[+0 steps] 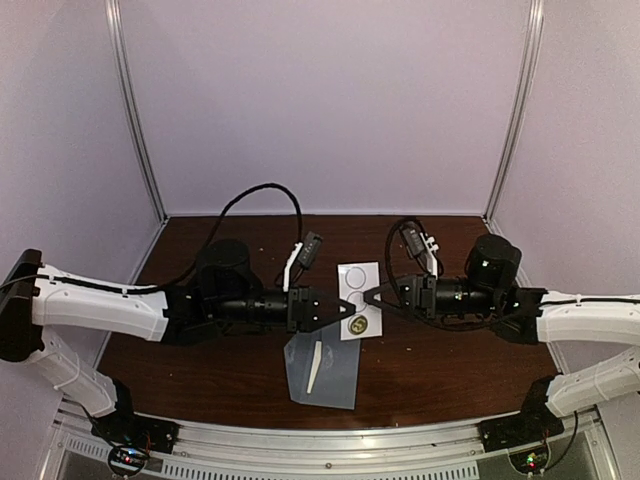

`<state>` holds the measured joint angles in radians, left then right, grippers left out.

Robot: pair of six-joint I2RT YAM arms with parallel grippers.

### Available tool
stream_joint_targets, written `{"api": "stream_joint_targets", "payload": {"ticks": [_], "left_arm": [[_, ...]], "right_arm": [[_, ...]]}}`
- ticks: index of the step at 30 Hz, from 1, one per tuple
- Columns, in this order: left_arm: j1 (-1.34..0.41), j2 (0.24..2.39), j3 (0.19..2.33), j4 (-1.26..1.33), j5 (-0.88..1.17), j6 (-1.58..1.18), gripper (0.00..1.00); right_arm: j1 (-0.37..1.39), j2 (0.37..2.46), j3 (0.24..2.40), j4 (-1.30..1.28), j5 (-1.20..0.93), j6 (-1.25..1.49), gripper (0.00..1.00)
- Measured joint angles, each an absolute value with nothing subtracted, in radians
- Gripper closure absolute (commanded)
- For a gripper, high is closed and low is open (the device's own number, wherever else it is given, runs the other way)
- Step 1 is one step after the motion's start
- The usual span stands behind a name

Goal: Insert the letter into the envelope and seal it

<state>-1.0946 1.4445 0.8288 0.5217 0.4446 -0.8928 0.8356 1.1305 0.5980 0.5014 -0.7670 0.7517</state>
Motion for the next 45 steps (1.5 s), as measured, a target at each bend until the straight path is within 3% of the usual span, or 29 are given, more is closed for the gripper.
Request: {"api": "stream_joint_targets", "payload": {"ticks": [4, 11, 17, 45], "left_arm": [[-1.095, 1.414, 0.819, 0.447, 0.328, -0.901, 1.00], [-1.095, 1.377, 0.820, 0.274, 0.068, -0.962, 1.00], [-1.101, 1.381, 0.838, 0.162, -0.053, -0.986, 1.00], [-1.115, 1.400, 0.858, 0.111, -0.112, -1.002, 1.00]], "right_arm": [[0.836, 1.094, 0.636, 0.347, -0.605, 0.695, 0.33], [0.871, 1.099, 0.670, 0.201, -0.374, 0.685, 0.48], [0.942, 1.197, 0.686, 0.184, -0.292, 0.763, 0.53], [1.049, 1.449, 0.820, 0.258, -0.267, 0.921, 0.67]]}}
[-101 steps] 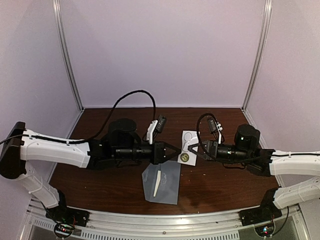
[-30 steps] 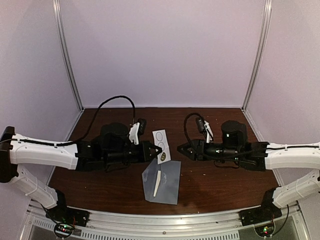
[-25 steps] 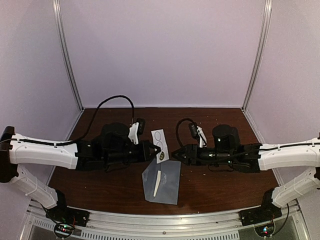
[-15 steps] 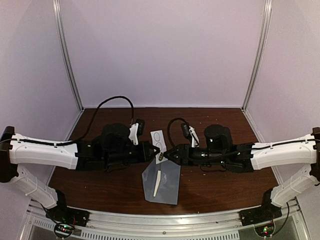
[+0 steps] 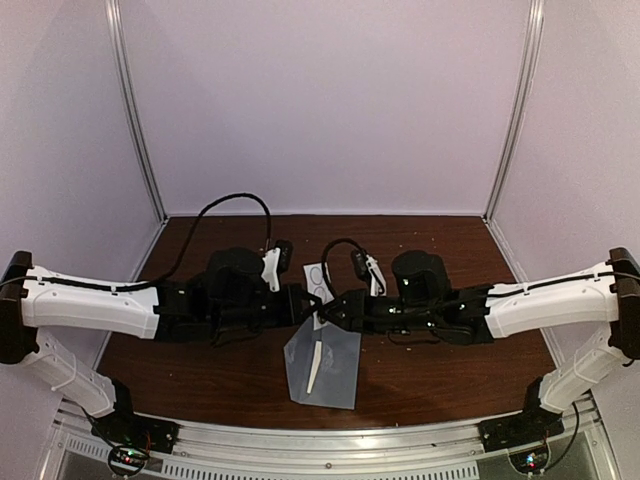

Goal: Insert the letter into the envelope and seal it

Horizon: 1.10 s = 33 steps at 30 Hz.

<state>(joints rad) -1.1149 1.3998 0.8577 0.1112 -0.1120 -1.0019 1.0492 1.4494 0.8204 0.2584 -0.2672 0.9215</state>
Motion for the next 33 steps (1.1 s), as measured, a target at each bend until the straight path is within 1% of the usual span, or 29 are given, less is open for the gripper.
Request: {"api": "stream_joint_targets", "payload": {"ticks": [8, 20, 27, 33], "left_arm": [[-1.114, 1.401, 0.858, 0.102, -0.116, -1.001, 1.00], [-1.115, 1.409, 0.859, 0.099, -0.119, -1.001, 1.00], [-1.118, 1.409, 0.861, 0.103, -0.119, -1.001, 1.00], [-1.119, 1.409, 0.862, 0.103, -0.118, -1.001, 1.00]], "right_arm": [[1.049, 1.465, 0.829, 0.258, -0.266, 0.944, 0.68], [1.049, 1.483, 0.833, 0.256, -0.265, 0.955, 0.76], [1.049, 1.494, 0.834, 0.251, -0.264, 0.958, 0.78], [1.050, 1.495, 0.834, 0.250, -0.263, 0.958, 0.84]]}}
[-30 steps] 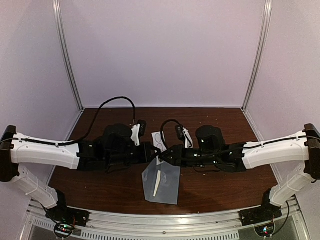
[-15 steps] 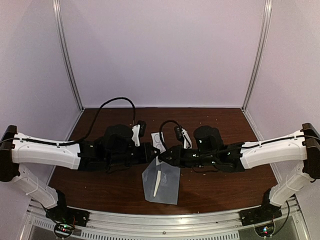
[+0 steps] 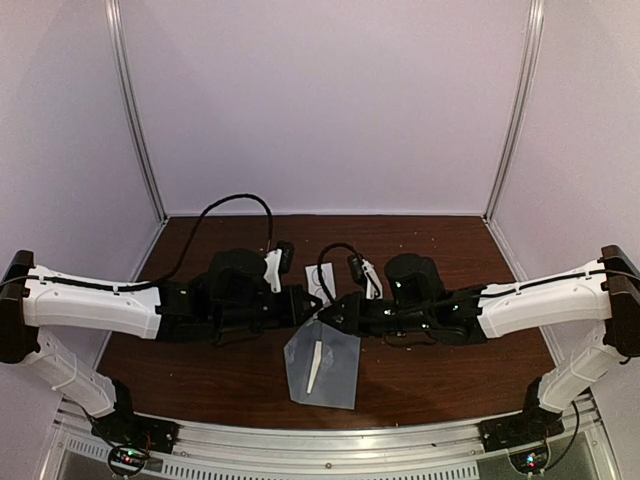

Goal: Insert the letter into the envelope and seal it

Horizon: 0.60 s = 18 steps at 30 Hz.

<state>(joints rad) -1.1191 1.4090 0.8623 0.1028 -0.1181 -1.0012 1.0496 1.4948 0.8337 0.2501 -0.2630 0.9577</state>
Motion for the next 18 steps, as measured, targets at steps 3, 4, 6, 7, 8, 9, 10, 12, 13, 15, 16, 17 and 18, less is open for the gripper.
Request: {"api": "stream_joint_targets", "payload": {"ticks": [3, 4, 6, 7, 8, 9, 10, 12, 13, 15, 16, 17, 18], "left_arm": [[-1.119, 1.411, 0.864, 0.103, -0.117, -1.001, 1.00], [-1.119, 1.412, 0.865, 0.103, -0.117, -1.001, 1.00], [-1.119, 1.414, 0.865, 0.103, -0.117, -1.001, 1.00], [-1.119, 1.414, 0.865, 0.103, -0.117, -1.001, 1.00], [-1.119, 1.414, 0.865, 0.103, -0.117, -1.001, 1.00], [-1.119, 1.414, 0.865, 0.104, -0.117, -1.001, 1.00], [-1.119, 1.414, 0.865, 0.104, -0.117, -1.001, 1.00], [-1.119, 1.414, 0.865, 0.104, -0.117, -1.001, 1.00], [-1.119, 1.414, 0.865, 0.104, -0.117, -1.001, 1.00], [-1.119, 1.414, 0.866, 0.108, -0.117, -1.001, 1.00], [-1.119, 1.414, 0.866, 0.110, -0.117, -1.001, 1.00], [-1.119, 1.414, 0.867, 0.111, -0.118, -1.001, 1.00], [-1.119, 1.414, 0.867, 0.112, -0.118, -1.001, 1.00]], "right_arm": [[1.050, 1.495, 0.834, 0.250, -0.263, 0.961, 0.87], [1.050, 1.495, 0.834, 0.251, -0.263, 0.962, 0.88], [1.050, 1.495, 0.834, 0.252, -0.263, 0.967, 0.91], [1.050, 1.495, 0.834, 0.252, -0.263, 0.968, 0.92], [1.050, 1.495, 0.834, 0.255, -0.263, 0.969, 0.94], [1.050, 1.495, 0.834, 0.259, -0.263, 0.971, 0.96], [1.050, 1.495, 0.834, 0.263, -0.264, 0.972, 0.98], [1.050, 1.495, 0.834, 0.273, -0.265, 0.973, 1.00], [1.050, 1.495, 0.833, 0.280, -0.265, 0.976, 1.00], [1.049, 1.495, 0.833, 0.290, -0.265, 0.977, 1.00], [1.049, 1.495, 0.831, 0.297, -0.265, 0.977, 1.00], [1.049, 1.495, 0.831, 0.300, -0.265, 0.977, 1.00], [1.049, 1.495, 0.830, 0.303, -0.265, 0.978, 1.00]]}}
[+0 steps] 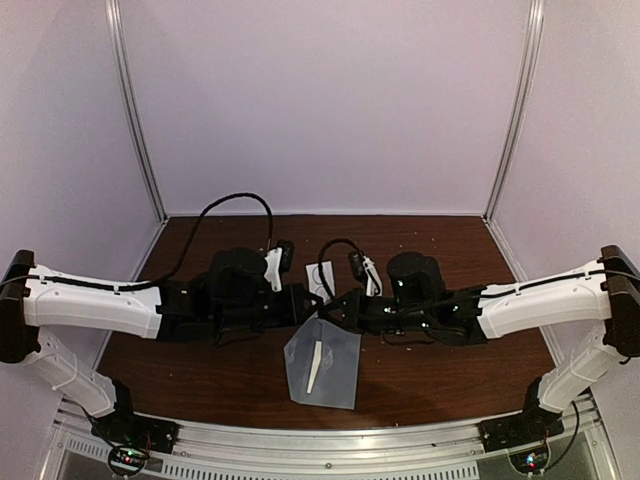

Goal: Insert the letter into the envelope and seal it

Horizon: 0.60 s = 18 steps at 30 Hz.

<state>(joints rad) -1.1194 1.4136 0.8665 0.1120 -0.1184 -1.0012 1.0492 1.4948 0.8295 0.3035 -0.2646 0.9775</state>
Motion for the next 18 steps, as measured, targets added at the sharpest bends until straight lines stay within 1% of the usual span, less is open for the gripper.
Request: {"api": "stream_joint_targets", "payload": {"ticks": [10, 18], "left_arm": [[-1.119, 1.409, 0.868, 0.088, -0.161, -1.001, 1.00], [-1.112, 1.357, 0.868, 0.019, -0.226, -0.993, 1.00]], "right_arm": [[1.049, 1.487, 0.818, 0.295, -0.239, 0.978, 1.00], [1.047, 1.411, 0.761, 0.261, -0.200, 0.977, 1.00]]}}
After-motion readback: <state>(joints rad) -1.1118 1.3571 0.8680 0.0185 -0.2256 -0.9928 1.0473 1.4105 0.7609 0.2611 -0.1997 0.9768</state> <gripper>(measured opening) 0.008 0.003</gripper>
